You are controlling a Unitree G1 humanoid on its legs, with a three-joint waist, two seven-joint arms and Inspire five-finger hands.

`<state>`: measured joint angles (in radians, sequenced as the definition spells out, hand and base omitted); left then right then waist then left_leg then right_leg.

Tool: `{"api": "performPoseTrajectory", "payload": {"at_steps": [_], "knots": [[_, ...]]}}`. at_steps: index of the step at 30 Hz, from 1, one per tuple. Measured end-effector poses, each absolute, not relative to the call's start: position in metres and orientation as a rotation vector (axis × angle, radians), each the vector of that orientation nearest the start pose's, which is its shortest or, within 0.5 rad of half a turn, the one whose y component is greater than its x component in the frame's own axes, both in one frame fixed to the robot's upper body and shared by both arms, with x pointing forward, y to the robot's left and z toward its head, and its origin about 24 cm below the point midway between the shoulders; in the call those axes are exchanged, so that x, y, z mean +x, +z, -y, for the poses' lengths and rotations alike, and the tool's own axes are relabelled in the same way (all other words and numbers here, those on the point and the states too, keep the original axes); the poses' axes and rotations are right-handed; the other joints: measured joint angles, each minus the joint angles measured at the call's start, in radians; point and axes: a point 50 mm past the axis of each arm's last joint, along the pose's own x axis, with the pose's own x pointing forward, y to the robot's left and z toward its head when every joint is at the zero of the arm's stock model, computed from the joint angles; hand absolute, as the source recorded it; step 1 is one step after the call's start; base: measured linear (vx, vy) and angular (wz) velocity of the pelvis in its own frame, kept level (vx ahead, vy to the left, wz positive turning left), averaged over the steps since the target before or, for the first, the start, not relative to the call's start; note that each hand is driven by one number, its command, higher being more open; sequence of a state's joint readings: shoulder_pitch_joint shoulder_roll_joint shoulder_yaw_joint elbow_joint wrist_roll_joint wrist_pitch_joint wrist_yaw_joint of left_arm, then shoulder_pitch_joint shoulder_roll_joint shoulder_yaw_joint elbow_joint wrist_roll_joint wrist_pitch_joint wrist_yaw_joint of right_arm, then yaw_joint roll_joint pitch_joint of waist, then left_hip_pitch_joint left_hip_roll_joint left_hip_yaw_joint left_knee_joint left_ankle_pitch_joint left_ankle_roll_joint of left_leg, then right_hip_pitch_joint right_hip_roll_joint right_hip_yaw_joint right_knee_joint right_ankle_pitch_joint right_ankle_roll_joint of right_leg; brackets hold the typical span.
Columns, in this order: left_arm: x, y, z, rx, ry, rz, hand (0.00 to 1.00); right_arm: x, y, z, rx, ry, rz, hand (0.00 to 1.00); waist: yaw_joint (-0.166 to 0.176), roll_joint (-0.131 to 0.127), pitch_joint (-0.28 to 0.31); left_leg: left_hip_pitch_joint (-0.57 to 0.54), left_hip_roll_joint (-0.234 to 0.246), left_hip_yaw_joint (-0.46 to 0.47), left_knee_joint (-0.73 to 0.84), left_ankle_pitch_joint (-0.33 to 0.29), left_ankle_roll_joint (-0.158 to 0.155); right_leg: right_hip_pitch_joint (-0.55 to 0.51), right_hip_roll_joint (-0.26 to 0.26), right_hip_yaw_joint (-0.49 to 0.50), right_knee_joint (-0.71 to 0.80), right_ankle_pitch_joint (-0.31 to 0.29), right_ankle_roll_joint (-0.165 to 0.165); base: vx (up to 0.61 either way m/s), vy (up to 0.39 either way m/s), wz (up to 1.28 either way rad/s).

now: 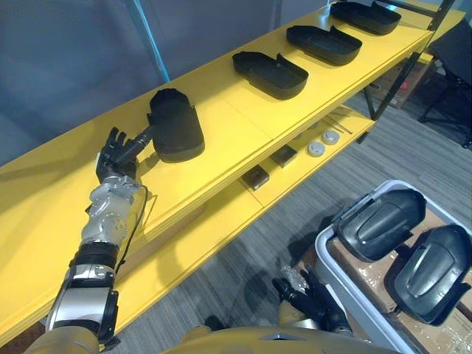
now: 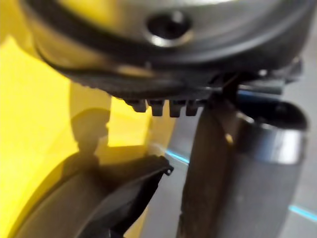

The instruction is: Walk over and take three plastic housings, then place them on the shelf

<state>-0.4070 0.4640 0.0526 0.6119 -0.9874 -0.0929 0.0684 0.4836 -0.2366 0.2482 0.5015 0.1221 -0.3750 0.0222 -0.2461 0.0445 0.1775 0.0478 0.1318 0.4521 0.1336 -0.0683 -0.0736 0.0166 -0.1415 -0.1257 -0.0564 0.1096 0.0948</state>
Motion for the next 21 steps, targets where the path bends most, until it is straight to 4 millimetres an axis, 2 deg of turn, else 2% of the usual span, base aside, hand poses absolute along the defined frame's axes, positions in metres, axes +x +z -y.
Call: {"api": "performPoseTrajectory", "payload": {"at_steps": [9,21], "knots": [[0.314,0.054,-0.253,-0.593,0.258,-0.005,1.0,0.068,-0.108,0.178,-0.084,0.104,-0.646,1.0,-0.003,-0.013,-0.007,0.015,0.001,0.004,-0.001,-0.001,0.0,0.012,0.001,0.004,0.0,0.0,0.0,-0.04,-0.022,-0.02],[0.31,0.046,-0.233,-0.561,0.217,-0.041,1.0,0.068,-0.108,0.177,-0.104,0.124,-0.649,1.0,-0.004,-0.017,-0.009,0.032,0.001,0.007,-0.004,-0.002,-0.002,0.025,0.002,0.008,0.0,0.0,-0.002,-0.03,-0.014,-0.01]]}}
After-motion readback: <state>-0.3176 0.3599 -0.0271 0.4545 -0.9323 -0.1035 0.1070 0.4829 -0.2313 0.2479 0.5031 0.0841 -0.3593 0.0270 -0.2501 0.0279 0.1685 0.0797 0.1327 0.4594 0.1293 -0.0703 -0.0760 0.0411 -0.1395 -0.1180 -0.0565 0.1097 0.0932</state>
